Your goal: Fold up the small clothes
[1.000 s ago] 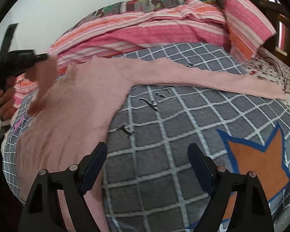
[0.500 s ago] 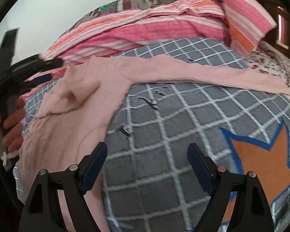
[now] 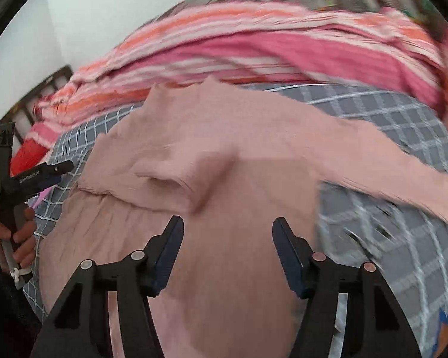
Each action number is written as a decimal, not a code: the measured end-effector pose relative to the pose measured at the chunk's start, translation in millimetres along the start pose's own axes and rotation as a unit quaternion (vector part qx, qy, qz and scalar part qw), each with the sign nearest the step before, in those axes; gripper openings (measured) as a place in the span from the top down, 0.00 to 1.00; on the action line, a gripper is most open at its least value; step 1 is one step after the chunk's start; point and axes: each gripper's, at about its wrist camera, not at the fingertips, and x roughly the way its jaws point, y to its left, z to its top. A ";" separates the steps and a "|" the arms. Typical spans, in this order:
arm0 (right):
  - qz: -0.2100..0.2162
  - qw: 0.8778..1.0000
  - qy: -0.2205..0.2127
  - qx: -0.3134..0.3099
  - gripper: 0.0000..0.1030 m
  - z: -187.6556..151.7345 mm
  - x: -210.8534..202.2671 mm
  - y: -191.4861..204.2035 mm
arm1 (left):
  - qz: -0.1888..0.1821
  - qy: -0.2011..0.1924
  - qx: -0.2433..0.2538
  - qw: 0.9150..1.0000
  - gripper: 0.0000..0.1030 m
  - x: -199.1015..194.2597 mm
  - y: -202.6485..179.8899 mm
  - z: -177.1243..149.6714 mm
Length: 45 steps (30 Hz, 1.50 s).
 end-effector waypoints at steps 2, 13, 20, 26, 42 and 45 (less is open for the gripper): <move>-0.007 1.000 0.020 -0.020 0.44 11.5 19.6 15.1 | -0.002 0.013 0.000 1.000 0.29 12.8 0.5 4.2; 0.003 0.999 0.037 -0.004 0.87 49.2 46.8 1.5 | 0.008 -0.011 0.034 0.999 0.89 38.4 -28.3 15.3; -0.033 0.999 0.040 -0.012 0.73 44.9 40.8 -35.7 | 0.005 -0.007 0.021 1.000 0.84 34.9 -19.5 2.9; -0.012 0.999 0.007 0.031 0.78 28.1 34.8 -67.9 | -0.002 -0.020 0.025 0.999 0.71 15.3 -2.0 -18.1; 0.012 0.996 -0.064 0.060 0.94 17.8 23.9 -81.0 | -0.061 -0.039 0.004 0.997 0.43 5.2 14.4 -34.9; -0.002 0.998 -0.034 0.061 0.94 20.3 34.5 -80.7 | -0.065 -0.036 0.000 0.997 0.42 7.1 15.3 -33.9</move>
